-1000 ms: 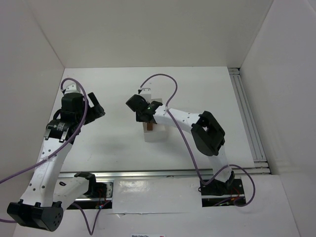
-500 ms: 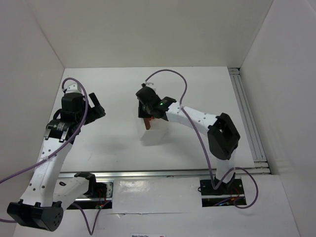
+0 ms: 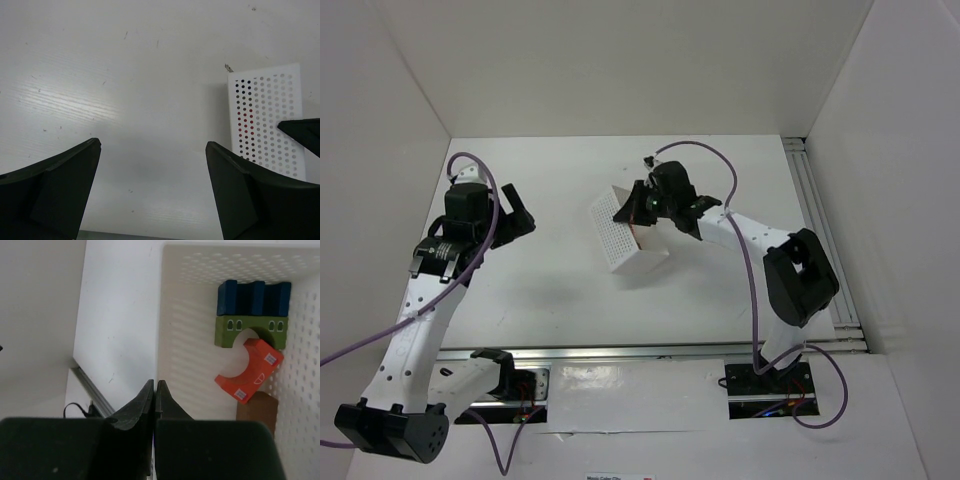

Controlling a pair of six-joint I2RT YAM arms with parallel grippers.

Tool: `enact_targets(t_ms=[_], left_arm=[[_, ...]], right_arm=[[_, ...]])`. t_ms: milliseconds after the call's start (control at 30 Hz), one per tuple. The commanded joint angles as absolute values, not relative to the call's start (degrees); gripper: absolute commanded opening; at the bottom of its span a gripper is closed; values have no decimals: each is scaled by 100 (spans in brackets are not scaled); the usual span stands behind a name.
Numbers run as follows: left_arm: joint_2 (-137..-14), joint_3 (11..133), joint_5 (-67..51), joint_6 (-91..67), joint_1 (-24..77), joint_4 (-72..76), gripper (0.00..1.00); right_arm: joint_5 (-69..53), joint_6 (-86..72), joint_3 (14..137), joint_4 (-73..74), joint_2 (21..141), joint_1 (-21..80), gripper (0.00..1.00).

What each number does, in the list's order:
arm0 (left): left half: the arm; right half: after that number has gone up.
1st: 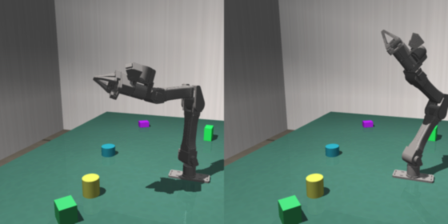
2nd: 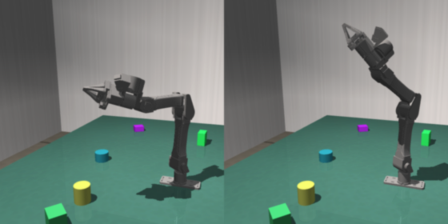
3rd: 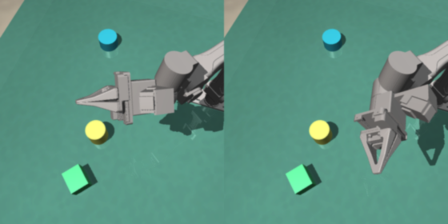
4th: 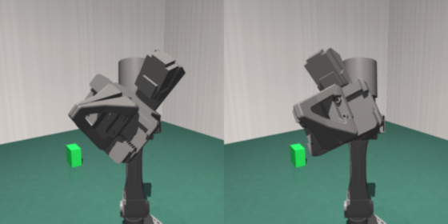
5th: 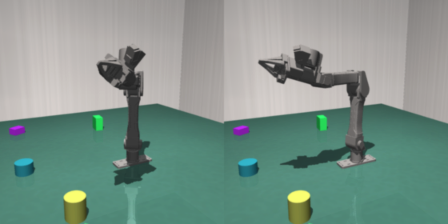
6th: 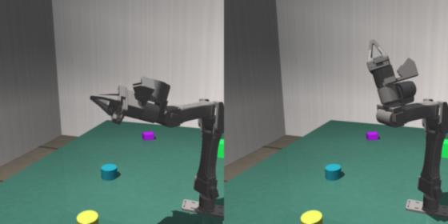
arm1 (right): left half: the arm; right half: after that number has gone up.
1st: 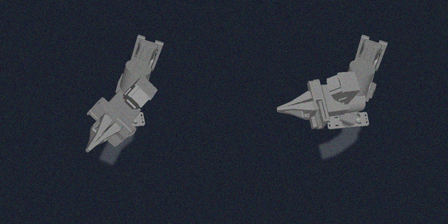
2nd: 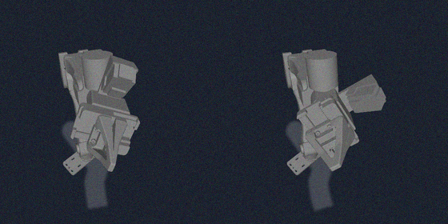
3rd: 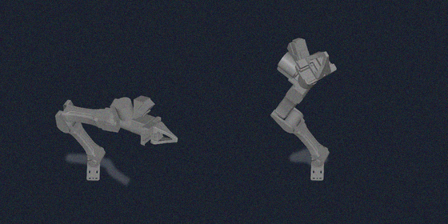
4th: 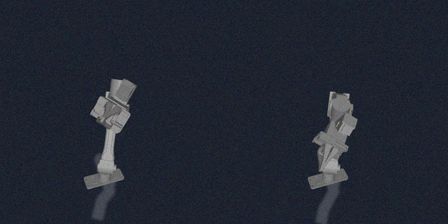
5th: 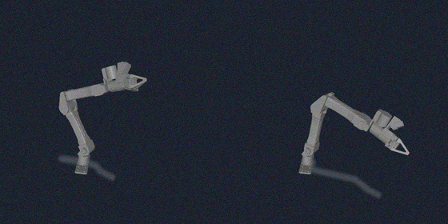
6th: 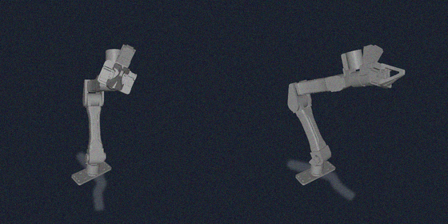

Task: Build the wood block tower

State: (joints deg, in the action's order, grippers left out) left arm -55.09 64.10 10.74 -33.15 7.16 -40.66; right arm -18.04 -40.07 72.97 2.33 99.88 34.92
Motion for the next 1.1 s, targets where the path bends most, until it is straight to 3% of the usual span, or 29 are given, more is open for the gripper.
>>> enact_targets(t_ms=[0,367,633,1067], left_arm=[[-5537,6609,1020,-3278,686,-3876,99],[-5537,6452,905,-3384,633,-3771,99],[-5643,6451,853,-3437,633,-3710,99],[-5695,6398,791,-3437,633,-3604,99]], right_arm=[[-3257,-4350,7093,-1387,9632,3244,0],[-4824,-6326,5933,-4893,10151,2506,0],[-5142,-9013,5449,-8889,11205,2118,0],[-4966,-10422,5388,-10827,11961,2065,0]])
